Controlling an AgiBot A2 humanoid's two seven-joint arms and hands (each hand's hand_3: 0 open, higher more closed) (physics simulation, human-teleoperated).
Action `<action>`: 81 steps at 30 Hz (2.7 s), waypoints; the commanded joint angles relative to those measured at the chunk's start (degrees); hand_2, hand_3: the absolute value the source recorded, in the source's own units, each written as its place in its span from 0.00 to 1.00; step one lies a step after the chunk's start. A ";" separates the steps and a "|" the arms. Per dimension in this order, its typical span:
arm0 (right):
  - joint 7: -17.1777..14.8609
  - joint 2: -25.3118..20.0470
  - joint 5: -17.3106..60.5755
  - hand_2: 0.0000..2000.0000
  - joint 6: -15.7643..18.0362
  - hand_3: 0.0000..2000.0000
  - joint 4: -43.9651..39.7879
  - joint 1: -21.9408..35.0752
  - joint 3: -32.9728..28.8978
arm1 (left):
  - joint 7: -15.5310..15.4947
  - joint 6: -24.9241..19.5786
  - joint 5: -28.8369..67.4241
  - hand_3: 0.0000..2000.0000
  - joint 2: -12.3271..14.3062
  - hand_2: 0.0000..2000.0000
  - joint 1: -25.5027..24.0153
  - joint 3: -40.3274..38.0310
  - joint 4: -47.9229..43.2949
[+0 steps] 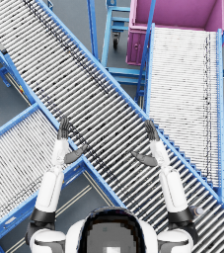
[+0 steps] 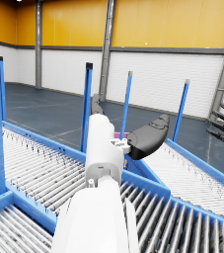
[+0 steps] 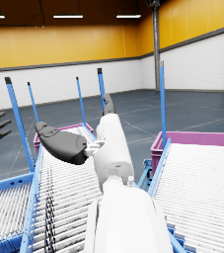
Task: Pick up the oil and place it on the left assembly line, put the cola on the right, and keep Sprite still
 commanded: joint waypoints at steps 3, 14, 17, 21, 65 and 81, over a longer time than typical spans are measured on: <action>0.00 0.00 0.00 0.00 0.00 0.00 0.00 0.00 0.00 | 0.00 0.00 0.00 0.00 0.00 0.00 0.00 0.00 0.00; 0.00 0.00 0.00 0.00 0.00 0.00 0.00 0.00 0.00 | 0.00 0.00 0.00 0.00 0.00 0.00 0.00 0.00 0.00; 0.00 0.00 0.00 0.00 0.00 0.00 0.00 0.00 0.00 | 0.00 0.00 0.00 0.00 0.00 0.00 0.00 0.00 0.00; 0.00 0.00 0.00 0.00 0.00 0.00 0.00 0.00 0.00 | 0.00 0.00 0.00 0.00 0.00 0.00 0.00 0.00 0.00; 3.65 -1.89 0.00 0.00 -3.61 0.00 -1.17 2.53 -0.57 | -3.64 -3.65 0.00 0.00 2.45 0.00 3.69 -1.25 0.37; 5.77 -6.09 17.80 0.00 -5.71 0.00 1.63 11.14 -12.05 | -5.75 -5.77 15.23 0.00 5.91 0.00 14.37 -15.32 -0.28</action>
